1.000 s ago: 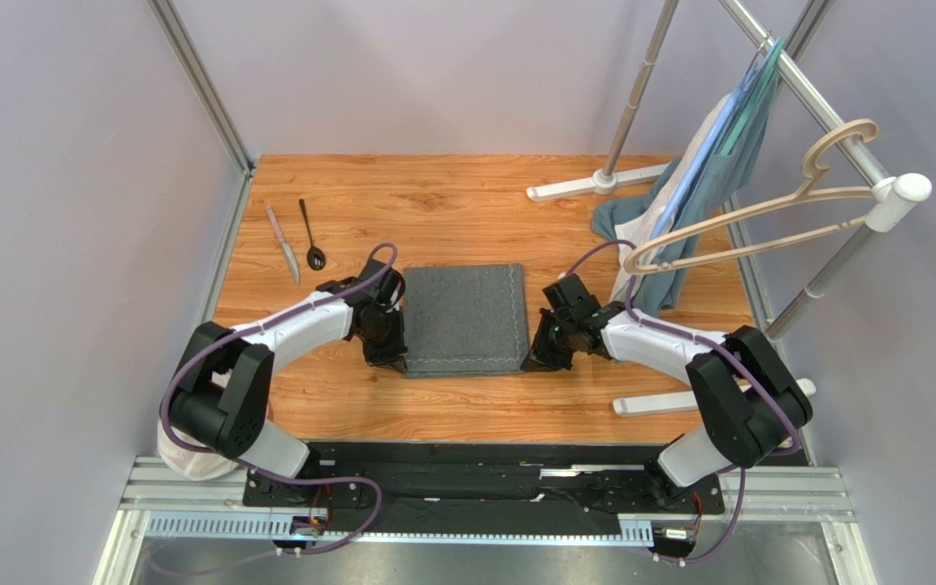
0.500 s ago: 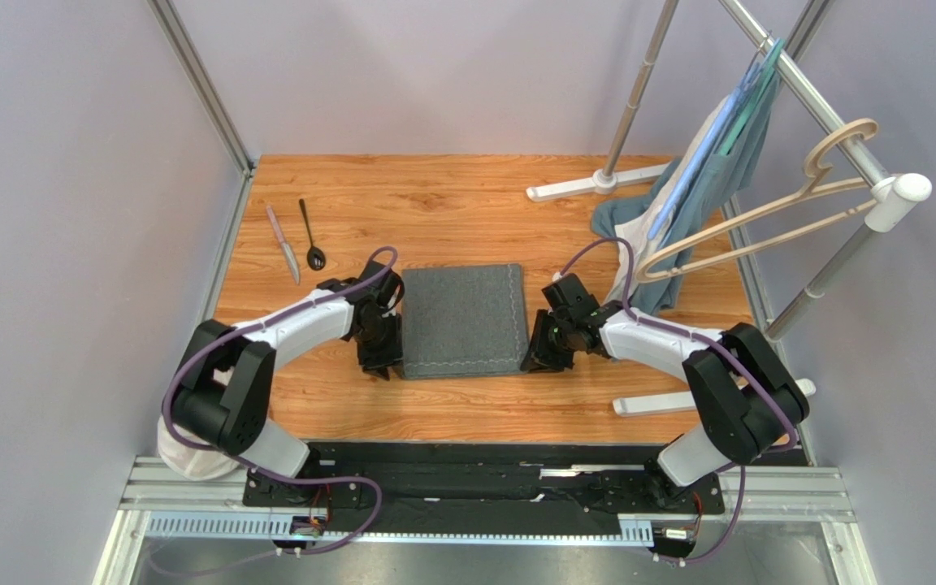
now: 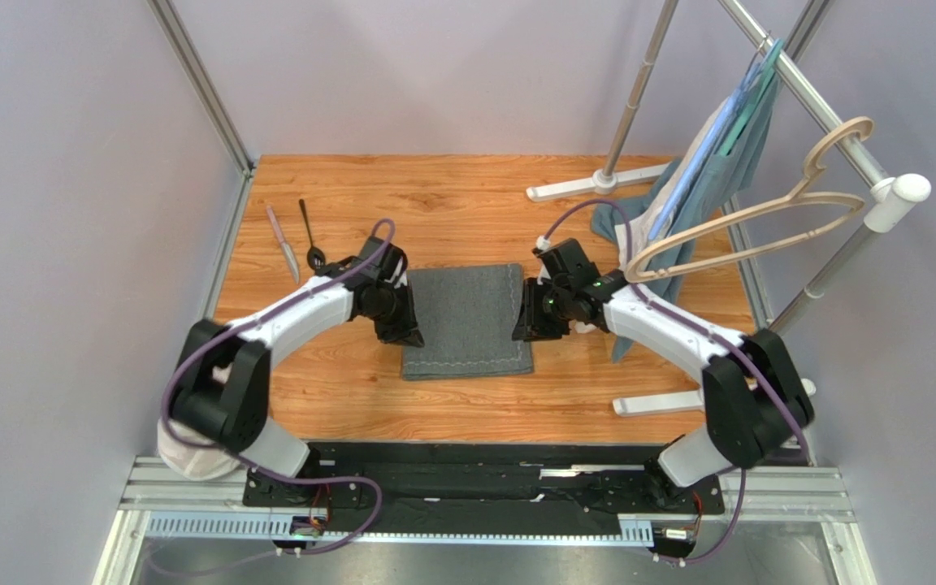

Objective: Fold the napkin into a case and place the utensils inside
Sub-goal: Smooth out the square-folded napkin at the center of the board.

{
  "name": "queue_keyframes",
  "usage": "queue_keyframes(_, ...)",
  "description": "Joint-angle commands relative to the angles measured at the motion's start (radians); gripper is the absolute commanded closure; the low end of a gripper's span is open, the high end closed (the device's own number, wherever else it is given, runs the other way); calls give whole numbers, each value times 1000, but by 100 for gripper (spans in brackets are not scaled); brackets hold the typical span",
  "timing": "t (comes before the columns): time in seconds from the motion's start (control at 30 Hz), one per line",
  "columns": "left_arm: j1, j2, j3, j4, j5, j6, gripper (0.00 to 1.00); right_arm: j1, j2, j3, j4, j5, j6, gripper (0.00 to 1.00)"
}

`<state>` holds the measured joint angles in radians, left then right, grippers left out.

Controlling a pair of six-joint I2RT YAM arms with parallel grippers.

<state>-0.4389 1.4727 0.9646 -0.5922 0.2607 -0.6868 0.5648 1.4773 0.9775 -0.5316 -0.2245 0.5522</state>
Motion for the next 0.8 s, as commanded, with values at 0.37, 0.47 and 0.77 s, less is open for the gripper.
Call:
queue_keyframes(0.37, -29, 222, -176, 32, 32, 17, 94, -9, 158, -165, 64, 117, -40, 82)
queue_keyframes(0.47, -101, 145, -228, 51, 23, -6, 93, 10, 57, -123, -40, 261, -63, 80)
queue_keyframes(0.77, -97, -101, -38, -114, -98, 64, 68, 17, 124, 147, -88, 133, -114, 57)
